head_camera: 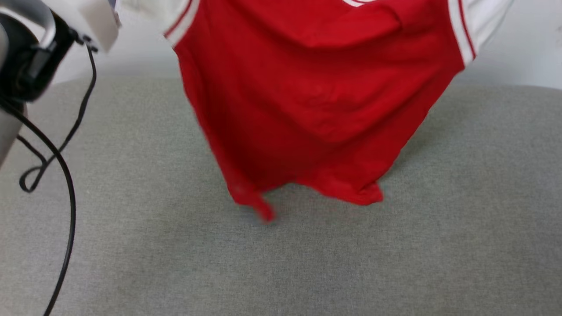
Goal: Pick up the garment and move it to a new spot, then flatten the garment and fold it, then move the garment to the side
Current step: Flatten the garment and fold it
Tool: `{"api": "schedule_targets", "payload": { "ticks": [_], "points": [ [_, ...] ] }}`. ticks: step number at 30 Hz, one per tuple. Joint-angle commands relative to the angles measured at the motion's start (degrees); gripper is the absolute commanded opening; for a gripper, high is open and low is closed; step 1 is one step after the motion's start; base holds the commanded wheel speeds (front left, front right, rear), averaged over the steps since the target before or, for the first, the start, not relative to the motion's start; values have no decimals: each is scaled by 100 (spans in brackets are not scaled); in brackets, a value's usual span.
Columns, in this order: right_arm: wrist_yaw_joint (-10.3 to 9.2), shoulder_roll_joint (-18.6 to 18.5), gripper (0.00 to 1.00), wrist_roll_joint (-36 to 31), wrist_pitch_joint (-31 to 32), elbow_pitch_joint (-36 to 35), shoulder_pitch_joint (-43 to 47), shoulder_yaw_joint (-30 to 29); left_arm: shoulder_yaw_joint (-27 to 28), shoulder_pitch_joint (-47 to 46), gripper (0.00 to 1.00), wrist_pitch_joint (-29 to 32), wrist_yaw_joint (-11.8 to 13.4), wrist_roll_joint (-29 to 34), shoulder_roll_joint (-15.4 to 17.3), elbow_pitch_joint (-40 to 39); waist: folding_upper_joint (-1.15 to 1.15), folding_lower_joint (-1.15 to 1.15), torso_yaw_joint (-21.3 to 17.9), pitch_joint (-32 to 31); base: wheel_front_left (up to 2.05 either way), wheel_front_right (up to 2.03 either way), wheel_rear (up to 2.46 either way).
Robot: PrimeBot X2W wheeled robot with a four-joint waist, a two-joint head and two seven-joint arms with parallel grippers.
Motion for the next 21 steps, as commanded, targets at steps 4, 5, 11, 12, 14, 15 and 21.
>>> {"api": "schedule_targets", "payload": {
  "ticks": [4, 5, 11, 12, 14, 15, 21],
  "points": [
    [-10, 127, 0, -221, 259, -212, -406, -259, 112, -456, 0, 86, -24, 10, -98, 19, 0, 0, -10, 359, 0, 0, 0],
    [-10, 152, 0, -270, 325, -237, -516, -294, 124, -560, 0, 119, -42, 2, -131, 41, 0, 0, -19, 470, 0, 0, 0],
    [-9, 357, 0, -662, 630, -73, -1569, -376, 254, -1427, 0, 202, -187, 62, -341, 455, 0, 0, -59, 1274, 0, 0, 0],
    [-10, 391, 0, -751, 637, 0, -1797, -380, 259, -1605, 0, 199, -219, 95, -393, 557, 0, 0, -65, 1427, 0, 0, 0],
    [-10, 478, 0, -904, 636, 165, -2237, -345, 291, -1974, 0, 186, -291, 153, -484, 805, 0, 0, -83, 1715, 0, 0, 0],
    [-10, 528, 0, -987, 622, 256, -2479, -330, 326, -2183, 0, 165, -308, 178, -511, 941, 0, 0, -95, 1858, 0, 0, 0],
    [-10, 721, 0, -1404, 456, 939, -3857, -166, 484, -3261, 0, -71, -433, 326, -798, 1715, 0, 0, -87, 2546, 0, 0, 0]
  ]
}}
